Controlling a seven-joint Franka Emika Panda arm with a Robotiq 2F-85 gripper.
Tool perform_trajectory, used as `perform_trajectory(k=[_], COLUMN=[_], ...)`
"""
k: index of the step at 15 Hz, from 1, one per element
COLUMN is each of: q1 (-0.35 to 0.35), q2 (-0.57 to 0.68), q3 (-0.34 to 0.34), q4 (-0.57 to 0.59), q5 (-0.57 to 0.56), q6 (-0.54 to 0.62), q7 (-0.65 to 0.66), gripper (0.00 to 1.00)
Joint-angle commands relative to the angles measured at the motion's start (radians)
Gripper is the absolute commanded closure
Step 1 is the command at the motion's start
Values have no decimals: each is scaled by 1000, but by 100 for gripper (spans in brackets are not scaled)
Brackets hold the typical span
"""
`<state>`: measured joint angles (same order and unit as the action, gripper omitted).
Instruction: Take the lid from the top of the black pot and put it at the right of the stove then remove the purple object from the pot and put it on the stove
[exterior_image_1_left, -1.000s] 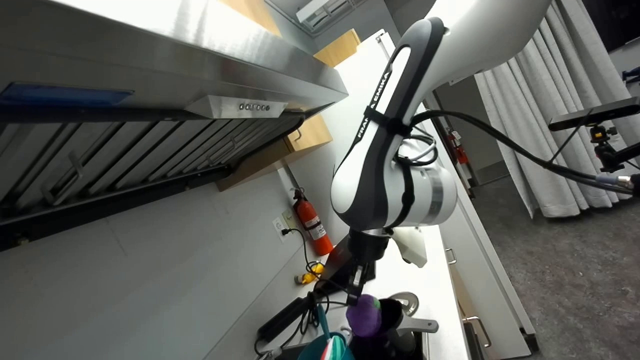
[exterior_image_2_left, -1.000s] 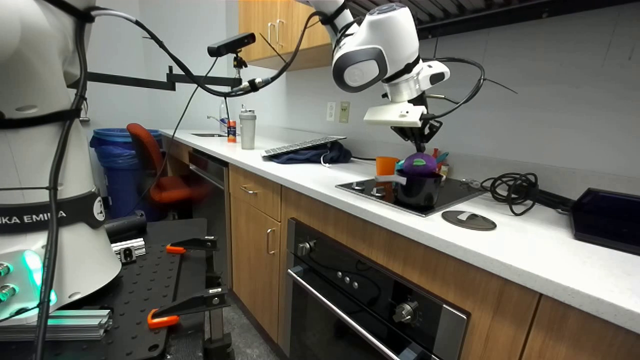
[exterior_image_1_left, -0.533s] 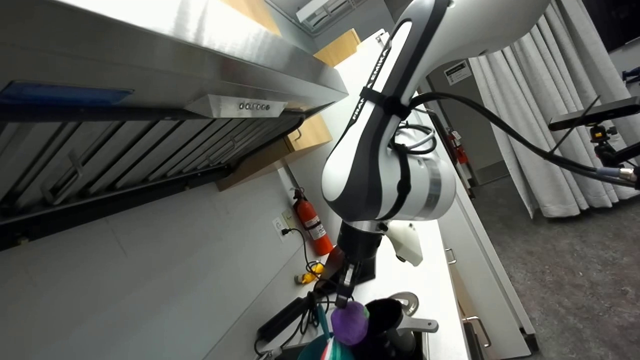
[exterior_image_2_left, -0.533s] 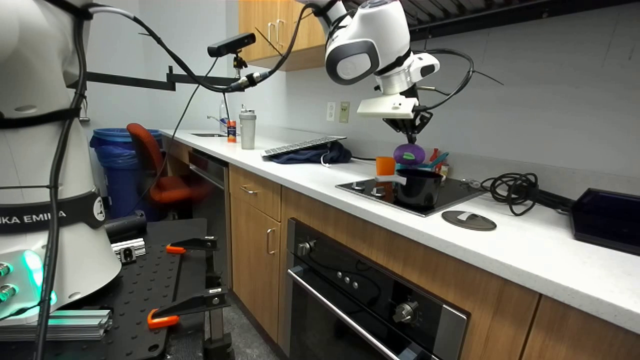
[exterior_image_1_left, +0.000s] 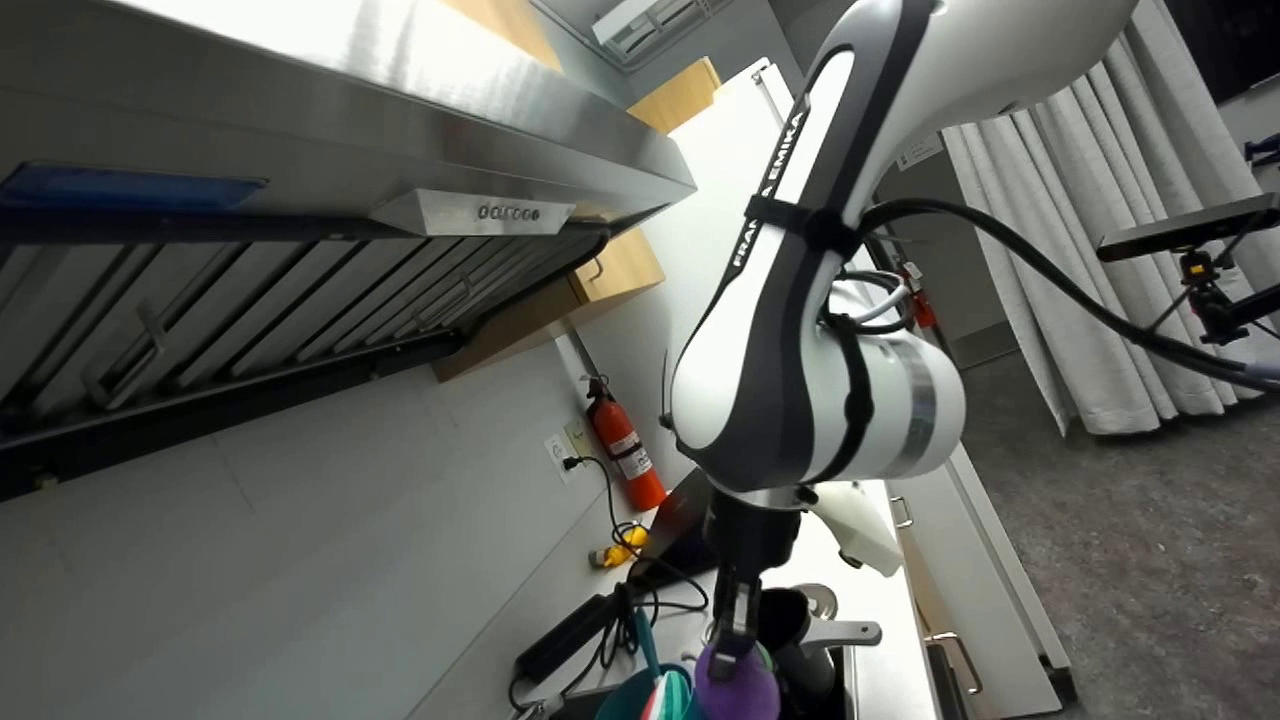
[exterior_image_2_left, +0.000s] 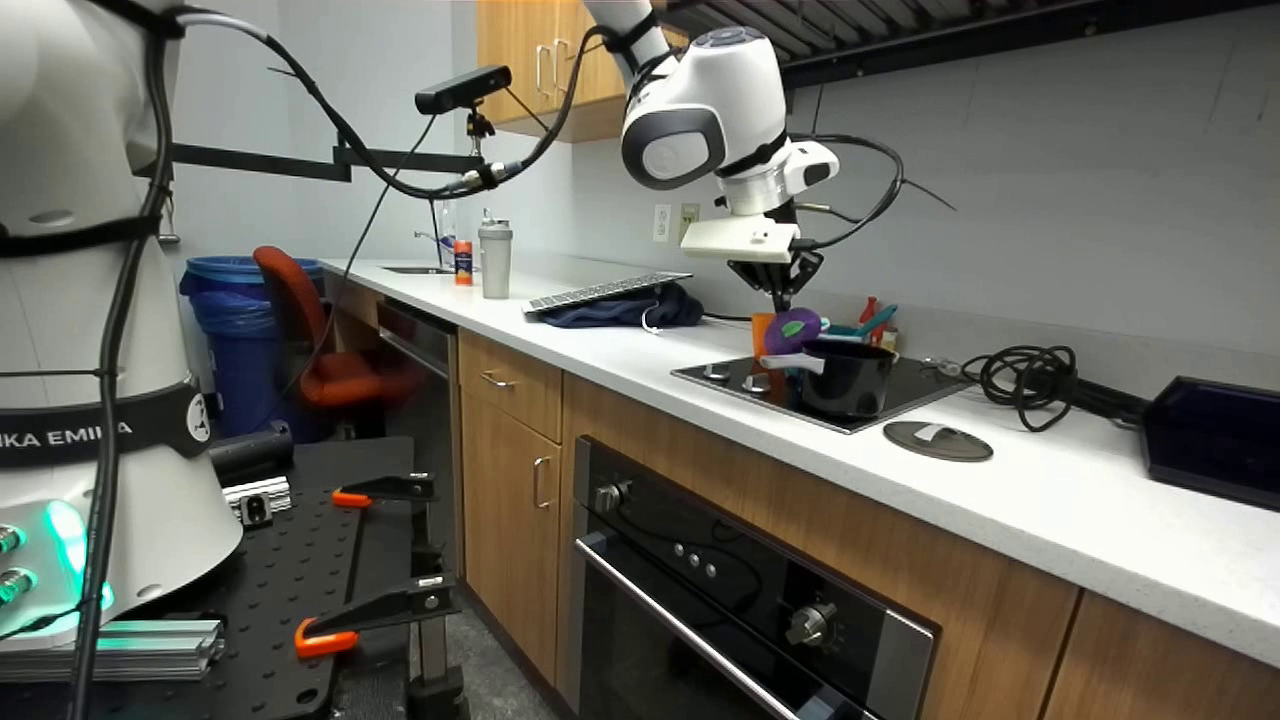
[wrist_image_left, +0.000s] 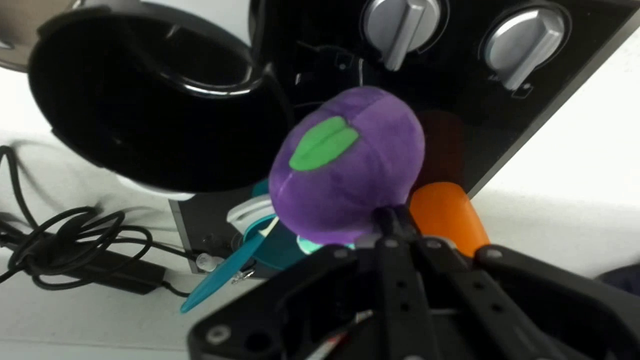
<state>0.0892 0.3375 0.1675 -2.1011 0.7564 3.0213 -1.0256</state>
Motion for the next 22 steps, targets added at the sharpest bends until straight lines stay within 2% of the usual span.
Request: perform_trajectory(k=[1,11,12,14,22], q1=[-8,5,4,5,-2], q2=[-15,4,5,6,-11], q3=[22,35,37,36,32], q4=[-44,-48,-48,-47,-41], q5=[9,-8,-9,-14,-16], q6=[2,0,-2,-7,-14], q7=[-39,-31,-31,-30,-23], gripper=[100,100,74,68,6])
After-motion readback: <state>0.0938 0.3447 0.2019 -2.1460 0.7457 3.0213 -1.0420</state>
